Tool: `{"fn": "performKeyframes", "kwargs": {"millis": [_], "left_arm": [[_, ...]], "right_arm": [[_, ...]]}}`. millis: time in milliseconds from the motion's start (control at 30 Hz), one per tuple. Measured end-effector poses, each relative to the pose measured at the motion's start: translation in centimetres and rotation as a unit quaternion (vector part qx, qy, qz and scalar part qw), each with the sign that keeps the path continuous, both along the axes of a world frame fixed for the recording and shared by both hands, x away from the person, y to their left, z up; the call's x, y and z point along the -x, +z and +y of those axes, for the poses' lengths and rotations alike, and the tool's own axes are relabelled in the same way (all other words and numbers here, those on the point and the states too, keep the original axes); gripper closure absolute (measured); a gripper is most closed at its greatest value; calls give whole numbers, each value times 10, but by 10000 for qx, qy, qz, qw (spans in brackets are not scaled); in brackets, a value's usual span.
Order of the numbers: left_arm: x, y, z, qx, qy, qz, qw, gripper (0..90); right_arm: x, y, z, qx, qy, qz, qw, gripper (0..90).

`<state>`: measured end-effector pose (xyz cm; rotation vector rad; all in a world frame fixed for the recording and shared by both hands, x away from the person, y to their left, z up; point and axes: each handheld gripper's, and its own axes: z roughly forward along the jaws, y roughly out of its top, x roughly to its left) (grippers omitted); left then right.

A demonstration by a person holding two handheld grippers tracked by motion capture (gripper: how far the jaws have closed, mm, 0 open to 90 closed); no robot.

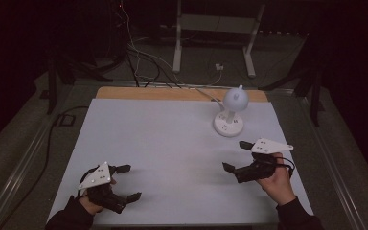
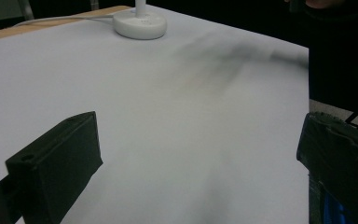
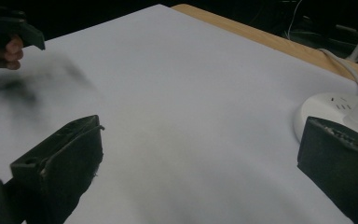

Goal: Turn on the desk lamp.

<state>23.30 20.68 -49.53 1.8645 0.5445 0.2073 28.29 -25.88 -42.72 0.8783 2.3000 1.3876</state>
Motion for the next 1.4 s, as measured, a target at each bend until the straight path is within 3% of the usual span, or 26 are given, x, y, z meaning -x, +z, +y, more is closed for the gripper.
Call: {"fn": "performKeyframes", "kwargs": {"millis": [967,1400], "left_arm": [[0,0,0,1,2,0,10000,2],[0,0,0,4,3,13,10000,2]], "right_arm": [[-45,14,-19,28,-381,-74,9992,1],[-70,10,-29,170,-569,-14,9982,0]]}}
